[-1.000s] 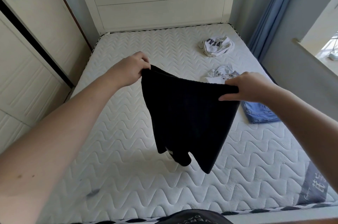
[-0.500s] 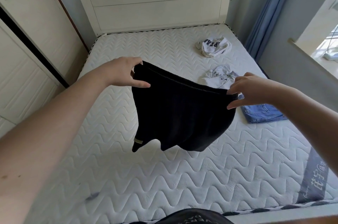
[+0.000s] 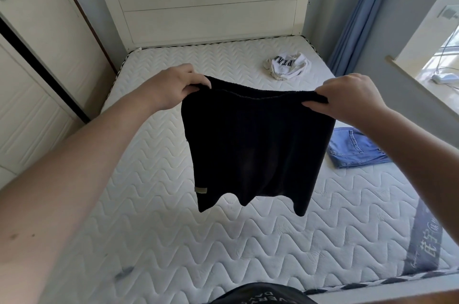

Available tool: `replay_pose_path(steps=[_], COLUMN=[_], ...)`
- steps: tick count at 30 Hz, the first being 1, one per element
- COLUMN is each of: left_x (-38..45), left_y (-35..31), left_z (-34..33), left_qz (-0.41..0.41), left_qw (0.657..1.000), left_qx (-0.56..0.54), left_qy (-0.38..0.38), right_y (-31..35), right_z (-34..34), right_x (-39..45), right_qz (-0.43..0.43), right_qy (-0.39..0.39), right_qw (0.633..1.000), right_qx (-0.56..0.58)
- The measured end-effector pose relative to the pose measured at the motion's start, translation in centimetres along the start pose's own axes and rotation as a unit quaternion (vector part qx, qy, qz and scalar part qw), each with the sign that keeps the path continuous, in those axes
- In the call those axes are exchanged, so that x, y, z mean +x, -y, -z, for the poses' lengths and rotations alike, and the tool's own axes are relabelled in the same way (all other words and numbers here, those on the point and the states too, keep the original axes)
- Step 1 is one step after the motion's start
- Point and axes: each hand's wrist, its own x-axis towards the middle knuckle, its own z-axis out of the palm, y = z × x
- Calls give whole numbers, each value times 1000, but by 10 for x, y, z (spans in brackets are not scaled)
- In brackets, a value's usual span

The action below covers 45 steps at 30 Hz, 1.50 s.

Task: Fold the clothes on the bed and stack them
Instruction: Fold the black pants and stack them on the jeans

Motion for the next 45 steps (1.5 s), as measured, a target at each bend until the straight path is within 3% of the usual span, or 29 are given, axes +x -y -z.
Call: replay_pose_path(steps=[7, 10, 14, 18, 23, 27, 32, 37, 42, 45], left_x=[1, 2, -1, -7, -10, -14, -15, -16, -23, -29], left_y=[5, 13, 24, 34, 35, 36, 48, 65, 74, 70], left_z=[5, 8, 7, 0, -7, -3, -2, 1, -1, -7], left_qz=[-29, -17, 60, 121, 59, 45, 26, 27, 63, 36], left_qw=[998, 997, 996, 990, 998, 997, 995, 995, 989, 995], left_qx=[40, 56, 71, 63, -14, -53, -86, -25, 42, 40], left_qy=[-40, -47, -17, 31, -23, 28, 52, 97, 123, 88], right_y=[0, -5, -8, 1, 14, 17, 28, 32, 49, 52], right_z=[6, 1, -6, -6, -9, -10, -12, -8, 1, 5], right_x=[-2, -6, -7, -4, 0, 1, 2, -7, -13, -18], right_qz=[9, 10, 26, -23, -41, -20, 34, -69, -72, -66], right_qy=[97, 127, 137, 155, 128, 209, 291, 205, 135, 101], right_qw=[991, 989, 990, 969, 951, 949, 953, 969, 977, 975], right_qx=[-92, -78, 16, 188, 277, 235, 81, 119, 151, 185])
